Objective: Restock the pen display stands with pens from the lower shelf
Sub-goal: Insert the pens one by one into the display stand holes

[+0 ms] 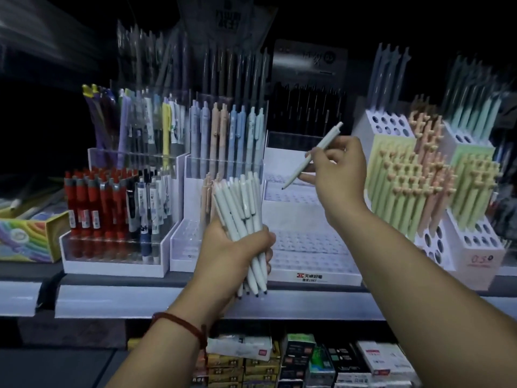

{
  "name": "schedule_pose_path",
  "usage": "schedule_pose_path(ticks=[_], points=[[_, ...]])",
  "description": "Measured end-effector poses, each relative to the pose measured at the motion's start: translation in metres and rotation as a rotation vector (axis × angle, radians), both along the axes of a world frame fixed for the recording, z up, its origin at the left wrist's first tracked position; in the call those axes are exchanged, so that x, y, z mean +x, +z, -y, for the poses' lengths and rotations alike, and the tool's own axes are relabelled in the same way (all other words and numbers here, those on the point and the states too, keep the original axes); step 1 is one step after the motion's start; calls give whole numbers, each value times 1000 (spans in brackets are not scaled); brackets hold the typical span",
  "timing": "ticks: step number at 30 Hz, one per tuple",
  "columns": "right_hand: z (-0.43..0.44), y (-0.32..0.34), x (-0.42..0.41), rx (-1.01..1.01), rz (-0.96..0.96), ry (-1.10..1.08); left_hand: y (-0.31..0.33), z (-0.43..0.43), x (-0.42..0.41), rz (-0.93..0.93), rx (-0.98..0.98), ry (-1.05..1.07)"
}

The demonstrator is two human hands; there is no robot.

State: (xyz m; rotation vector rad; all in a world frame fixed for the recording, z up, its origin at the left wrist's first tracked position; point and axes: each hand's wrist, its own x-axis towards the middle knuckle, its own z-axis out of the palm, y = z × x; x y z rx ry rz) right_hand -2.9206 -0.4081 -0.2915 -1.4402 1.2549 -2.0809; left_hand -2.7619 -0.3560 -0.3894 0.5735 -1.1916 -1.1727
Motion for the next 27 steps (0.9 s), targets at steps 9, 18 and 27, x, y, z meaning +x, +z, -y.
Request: schedule_pose_path(ticks=[9,18,27], points=[[10,15,5,-28,-93,31,29,33,7,171,-174,92],[3,-40,5,2,-242,-17,3,30,13,198,-183,111],[50,24,21,-116,-155,-112,0,37,20,100,-163,98]])
